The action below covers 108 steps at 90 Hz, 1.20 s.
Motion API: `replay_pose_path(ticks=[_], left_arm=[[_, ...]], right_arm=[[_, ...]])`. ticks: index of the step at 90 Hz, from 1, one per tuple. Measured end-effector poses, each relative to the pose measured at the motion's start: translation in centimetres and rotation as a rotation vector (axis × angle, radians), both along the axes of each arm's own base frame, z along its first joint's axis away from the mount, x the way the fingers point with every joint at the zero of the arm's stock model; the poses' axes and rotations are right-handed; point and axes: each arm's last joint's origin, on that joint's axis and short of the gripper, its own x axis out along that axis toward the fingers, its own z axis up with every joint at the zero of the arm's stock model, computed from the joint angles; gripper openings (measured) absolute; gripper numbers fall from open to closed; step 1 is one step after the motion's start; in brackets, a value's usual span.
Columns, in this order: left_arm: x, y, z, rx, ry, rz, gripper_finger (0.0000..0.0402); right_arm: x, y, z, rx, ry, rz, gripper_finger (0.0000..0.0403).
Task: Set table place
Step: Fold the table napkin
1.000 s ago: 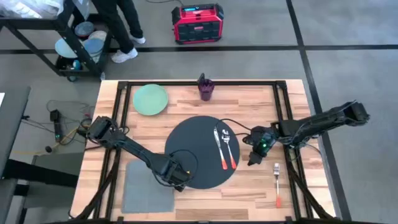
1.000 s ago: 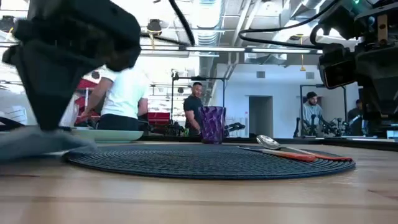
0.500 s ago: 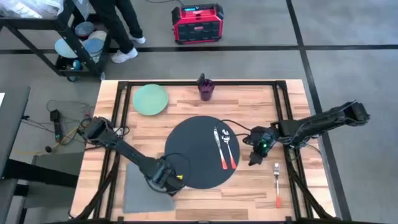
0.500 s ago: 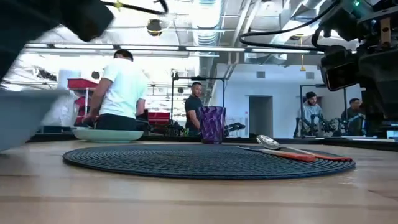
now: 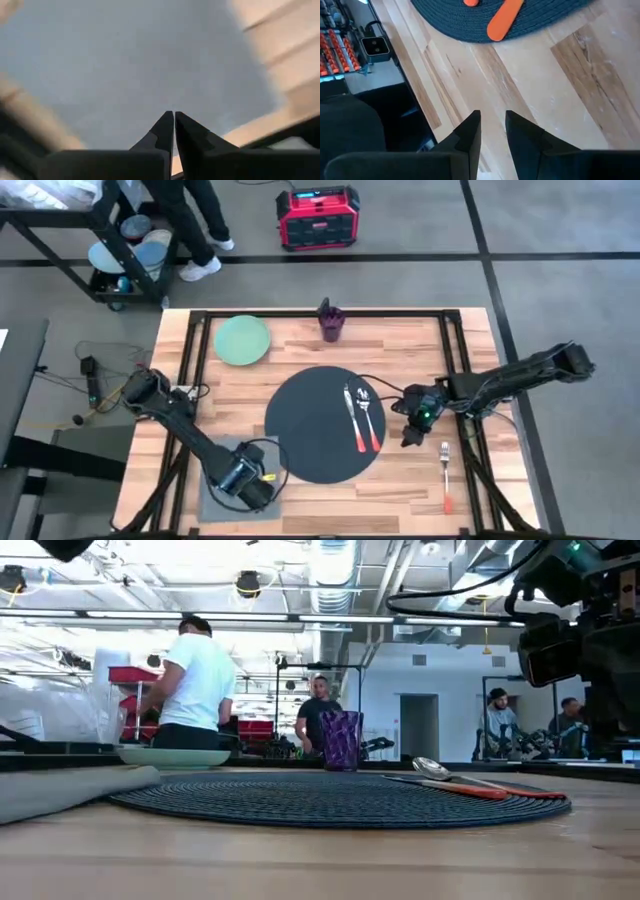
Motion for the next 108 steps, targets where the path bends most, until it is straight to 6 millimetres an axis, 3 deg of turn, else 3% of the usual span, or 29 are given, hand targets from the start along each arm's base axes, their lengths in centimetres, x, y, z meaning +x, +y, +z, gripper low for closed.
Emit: replay_pose_path(ticks=[29, 55, 84, 101, 108], left_arm=[[2.7, 1.3, -4.3, -0.125, -0.176, 0.001, 0.0], [4.8, 1.3, -3.9, -0.241, -0.362, 0.024, 0.0024], [3.7, 0.2, -4.1, -0.236, -0.321, 0.037, 0.0104], [2.9, -0.8, -3.4, -0.153, -0.349, 0.137, 0.0101], [2.6, -1.2, -4.0, -0.133, -0.32, 0.127, 0.0092]], right_arm=[[0.0, 0.4, 0.2, 0.044, -0.011, 0.05, 0.0077], [-0.1, 0.5, 0.3, 0.094, -0.035, 0.14, 0.0081], [-0.1, 0.6, 0.3, 0.096, -0.035, 0.14, 0.0129], [-0.1, 0.6, 0.3, 0.095, -0.035, 0.141, 0.0154], [-0.1, 0.6, 0.3, 0.096, -0.035, 0.141, 0.0158]])
